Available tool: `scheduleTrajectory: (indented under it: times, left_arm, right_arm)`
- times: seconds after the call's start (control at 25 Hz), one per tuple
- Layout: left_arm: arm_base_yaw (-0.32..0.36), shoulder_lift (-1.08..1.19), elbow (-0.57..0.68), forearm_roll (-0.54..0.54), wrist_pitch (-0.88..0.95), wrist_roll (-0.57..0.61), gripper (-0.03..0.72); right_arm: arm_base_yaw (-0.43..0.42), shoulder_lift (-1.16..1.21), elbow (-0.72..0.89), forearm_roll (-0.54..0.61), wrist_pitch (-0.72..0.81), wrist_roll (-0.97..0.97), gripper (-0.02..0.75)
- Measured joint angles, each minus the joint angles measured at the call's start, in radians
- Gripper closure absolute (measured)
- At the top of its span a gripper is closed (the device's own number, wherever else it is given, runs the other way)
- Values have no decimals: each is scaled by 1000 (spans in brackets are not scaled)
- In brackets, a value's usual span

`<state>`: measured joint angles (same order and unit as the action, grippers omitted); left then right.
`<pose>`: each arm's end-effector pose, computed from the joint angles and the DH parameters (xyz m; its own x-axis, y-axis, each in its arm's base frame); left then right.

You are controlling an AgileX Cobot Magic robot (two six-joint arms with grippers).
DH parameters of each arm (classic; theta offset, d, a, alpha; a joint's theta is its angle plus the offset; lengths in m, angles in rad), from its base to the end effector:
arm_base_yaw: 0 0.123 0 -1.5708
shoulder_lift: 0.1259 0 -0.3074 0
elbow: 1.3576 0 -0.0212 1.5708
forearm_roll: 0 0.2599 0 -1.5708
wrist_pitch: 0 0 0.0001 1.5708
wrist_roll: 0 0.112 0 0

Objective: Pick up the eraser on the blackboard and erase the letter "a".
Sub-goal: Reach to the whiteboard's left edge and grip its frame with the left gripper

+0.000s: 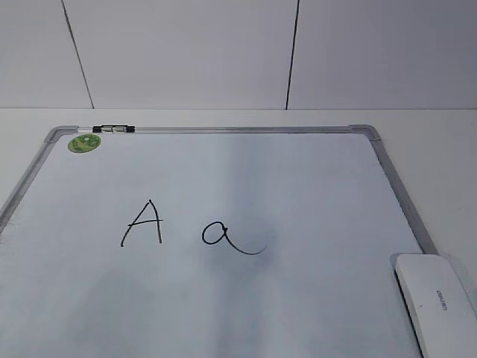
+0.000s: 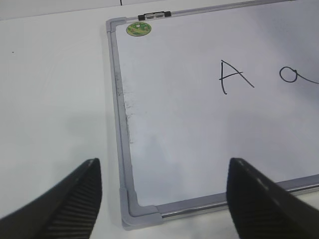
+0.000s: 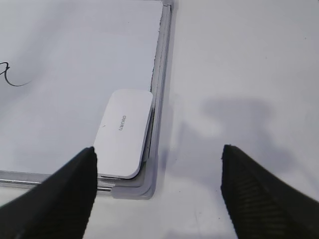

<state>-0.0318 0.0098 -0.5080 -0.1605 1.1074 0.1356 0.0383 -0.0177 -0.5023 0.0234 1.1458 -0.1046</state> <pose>-0.0039 -0.0159 0.2710 -0.4829 0.0781 -0.8722 0.1867 0.9823 -0.0154 -0.0083 0.0021 0.2644 -0.5047 -0.1142 -0.8557 -0.1049 0.9920 -0.0705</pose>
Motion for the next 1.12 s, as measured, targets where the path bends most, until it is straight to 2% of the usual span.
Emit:
scheduleTrajectory:
  times: [1.12]
  left_arm:
    - [0, 0, 0, 0, 0, 0, 103]
  right_arm:
    - [0, 0, 0, 0, 0, 0, 146]
